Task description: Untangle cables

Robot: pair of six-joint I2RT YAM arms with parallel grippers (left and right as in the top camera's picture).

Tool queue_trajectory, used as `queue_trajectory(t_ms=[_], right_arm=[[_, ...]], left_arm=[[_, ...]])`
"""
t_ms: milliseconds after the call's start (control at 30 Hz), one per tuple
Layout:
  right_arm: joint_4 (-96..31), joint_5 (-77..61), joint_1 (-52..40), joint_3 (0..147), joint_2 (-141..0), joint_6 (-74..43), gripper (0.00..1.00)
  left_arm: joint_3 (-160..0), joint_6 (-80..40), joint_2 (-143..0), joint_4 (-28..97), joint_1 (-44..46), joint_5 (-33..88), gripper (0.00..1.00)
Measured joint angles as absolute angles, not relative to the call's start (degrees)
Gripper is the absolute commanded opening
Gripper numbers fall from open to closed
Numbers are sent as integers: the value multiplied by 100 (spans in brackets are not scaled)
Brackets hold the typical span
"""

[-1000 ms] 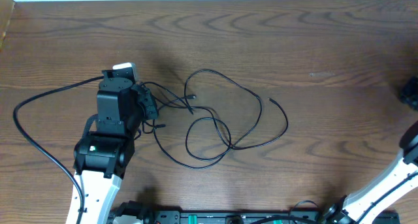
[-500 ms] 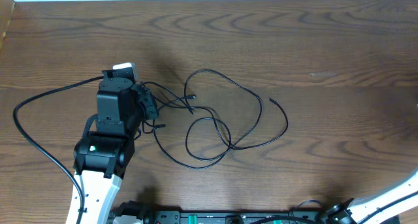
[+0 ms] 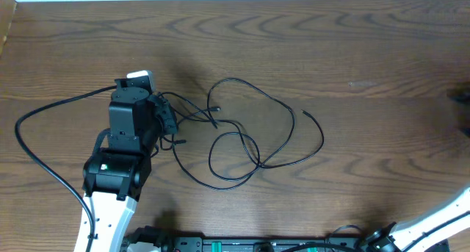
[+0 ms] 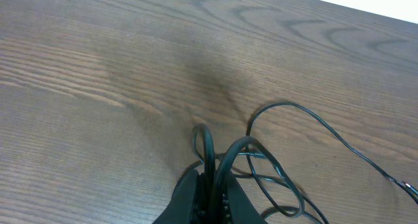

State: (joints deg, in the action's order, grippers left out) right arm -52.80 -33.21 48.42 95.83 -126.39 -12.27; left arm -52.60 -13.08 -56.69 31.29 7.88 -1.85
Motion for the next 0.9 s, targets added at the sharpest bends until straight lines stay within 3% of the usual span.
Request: queue_trajectory(t_ms=[200,467,600,900], right_arm=[[-5266,-3400,3883,9583,-12639,-919,99],[-5382,-3323,2093,9583,-12639,419,99],[-5513,-2954,1319,9583,-12639,788,99],[-5760,-2497,8,9583,-12639,1046,99]], left_arm=[[-5260,-1308,-5669,3105,788,-185,8],[-5260,-1323,-5669,3098,788,-185,49],[-5260,-1330,-5669,3098,788,-183,64],[-5260,-1321,-5669,3098,788,-183,69]])
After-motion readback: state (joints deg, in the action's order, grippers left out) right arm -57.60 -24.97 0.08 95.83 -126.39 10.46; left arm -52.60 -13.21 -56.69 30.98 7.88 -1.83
